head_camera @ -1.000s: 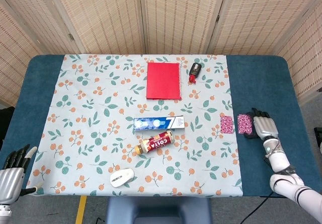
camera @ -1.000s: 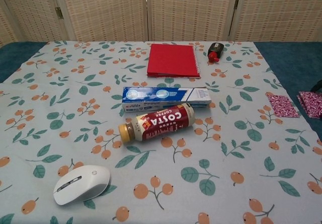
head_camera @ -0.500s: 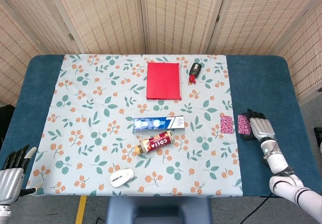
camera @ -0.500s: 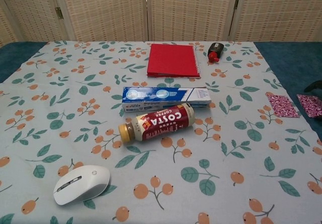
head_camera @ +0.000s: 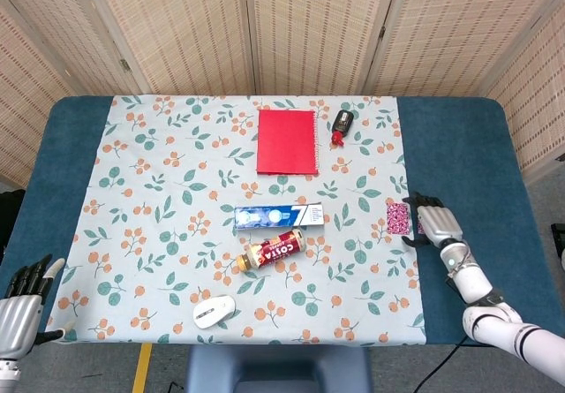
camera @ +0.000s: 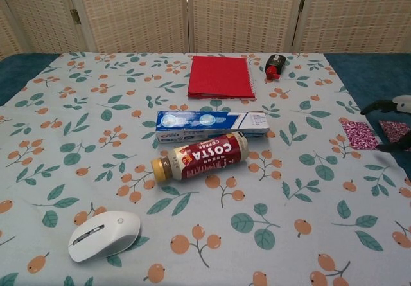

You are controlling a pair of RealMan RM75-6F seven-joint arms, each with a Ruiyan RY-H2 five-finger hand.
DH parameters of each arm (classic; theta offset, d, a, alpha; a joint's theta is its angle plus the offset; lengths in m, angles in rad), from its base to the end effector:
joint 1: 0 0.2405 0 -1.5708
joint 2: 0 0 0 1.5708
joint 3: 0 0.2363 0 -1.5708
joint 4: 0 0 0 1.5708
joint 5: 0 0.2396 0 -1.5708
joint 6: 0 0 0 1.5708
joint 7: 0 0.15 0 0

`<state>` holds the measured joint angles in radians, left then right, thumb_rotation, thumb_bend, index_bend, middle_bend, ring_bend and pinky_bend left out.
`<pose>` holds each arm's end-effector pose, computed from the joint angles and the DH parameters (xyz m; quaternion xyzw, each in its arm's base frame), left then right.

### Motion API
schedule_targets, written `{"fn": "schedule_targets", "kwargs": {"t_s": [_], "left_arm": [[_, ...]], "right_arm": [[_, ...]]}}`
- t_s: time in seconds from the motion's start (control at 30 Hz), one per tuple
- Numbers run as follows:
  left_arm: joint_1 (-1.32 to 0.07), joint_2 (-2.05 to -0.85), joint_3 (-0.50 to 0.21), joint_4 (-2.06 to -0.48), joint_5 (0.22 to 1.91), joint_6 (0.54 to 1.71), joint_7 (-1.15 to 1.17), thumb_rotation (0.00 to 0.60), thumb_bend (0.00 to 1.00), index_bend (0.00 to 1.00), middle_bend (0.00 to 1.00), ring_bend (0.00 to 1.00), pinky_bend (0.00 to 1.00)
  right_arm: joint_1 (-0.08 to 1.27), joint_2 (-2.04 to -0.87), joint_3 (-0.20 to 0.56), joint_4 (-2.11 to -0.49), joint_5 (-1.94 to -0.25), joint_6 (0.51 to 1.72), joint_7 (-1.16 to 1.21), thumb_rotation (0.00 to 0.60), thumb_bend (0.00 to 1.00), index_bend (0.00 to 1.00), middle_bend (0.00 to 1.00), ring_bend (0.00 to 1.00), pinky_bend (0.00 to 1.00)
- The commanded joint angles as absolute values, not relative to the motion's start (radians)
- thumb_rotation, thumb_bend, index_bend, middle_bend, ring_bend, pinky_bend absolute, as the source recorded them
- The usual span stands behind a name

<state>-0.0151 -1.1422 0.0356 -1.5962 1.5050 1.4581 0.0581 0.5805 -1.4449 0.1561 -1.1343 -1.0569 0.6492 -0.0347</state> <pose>-0.3246 0.1444 0.1020 -0.6127 -0.4238 -0.3201 0.5854 -0.3171 -0.3582 0.0060 0.6613 -0.5256 0.2211 0.4874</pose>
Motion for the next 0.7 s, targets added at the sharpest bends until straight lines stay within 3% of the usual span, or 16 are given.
{"fn": "schedule_targets", "kwargs": {"t_s": [0.03, 0.7], "left_arm": [[-0.014, -1.143, 0.037, -1.592, 1.504, 1.456, 0.055, 0.600, 0.18, 0.06, 0.00, 0.04, 0.00], [-0.015, -1.148, 0.037, -1.584, 1.497, 1.447, 0.050, 0.600, 0.18, 0.06, 0.00, 0.04, 0.00]], "right_arm": [[0.604, -1.461, 0.159, -1.132, -1.006, 0.641, -0.089, 0.496, 0.34, 0.10, 0.04, 0.00, 0.00], [0.645, -1.494, 0.131, -1.102, -0.898, 0.626, -0.188, 0.496, 0.34, 0.10, 0.04, 0.00, 0.00]]}}
